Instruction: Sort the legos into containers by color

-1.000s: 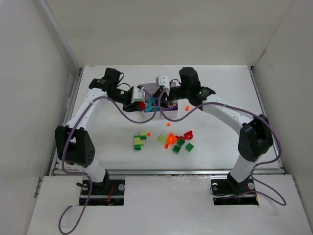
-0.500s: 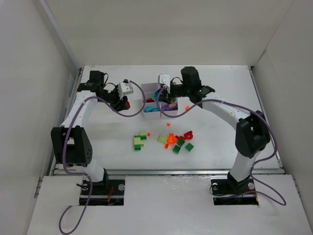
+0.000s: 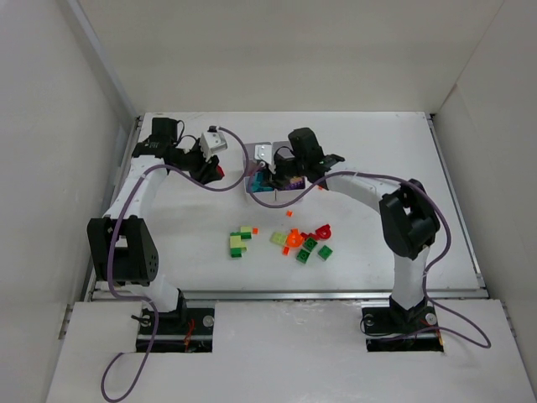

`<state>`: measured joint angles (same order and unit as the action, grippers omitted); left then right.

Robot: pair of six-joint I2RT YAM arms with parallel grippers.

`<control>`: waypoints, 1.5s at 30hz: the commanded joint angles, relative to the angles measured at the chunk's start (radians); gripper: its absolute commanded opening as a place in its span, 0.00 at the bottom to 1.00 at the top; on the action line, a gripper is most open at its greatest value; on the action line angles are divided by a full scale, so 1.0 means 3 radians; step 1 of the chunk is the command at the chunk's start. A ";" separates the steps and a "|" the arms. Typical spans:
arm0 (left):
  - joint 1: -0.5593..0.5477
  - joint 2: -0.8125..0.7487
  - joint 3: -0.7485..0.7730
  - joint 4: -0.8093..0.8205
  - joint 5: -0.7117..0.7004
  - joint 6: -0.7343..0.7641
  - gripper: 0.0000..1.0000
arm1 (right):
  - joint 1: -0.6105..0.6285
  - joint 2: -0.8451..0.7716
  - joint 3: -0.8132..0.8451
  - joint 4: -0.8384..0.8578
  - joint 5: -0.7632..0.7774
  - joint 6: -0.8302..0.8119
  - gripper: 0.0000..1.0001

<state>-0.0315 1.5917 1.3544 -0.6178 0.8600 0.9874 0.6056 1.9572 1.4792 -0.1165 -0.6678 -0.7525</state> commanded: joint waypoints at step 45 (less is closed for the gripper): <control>-0.0954 0.0728 0.0256 0.1517 -0.0878 -0.1369 0.65 | -0.0643 -0.1165 -0.0773 0.0767 0.0589 0.0963 0.84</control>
<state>-0.3134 1.8191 1.3918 -0.1864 0.6201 0.6037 0.4240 1.6566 1.2480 0.0612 -0.5114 -0.5133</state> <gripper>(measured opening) 0.614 0.839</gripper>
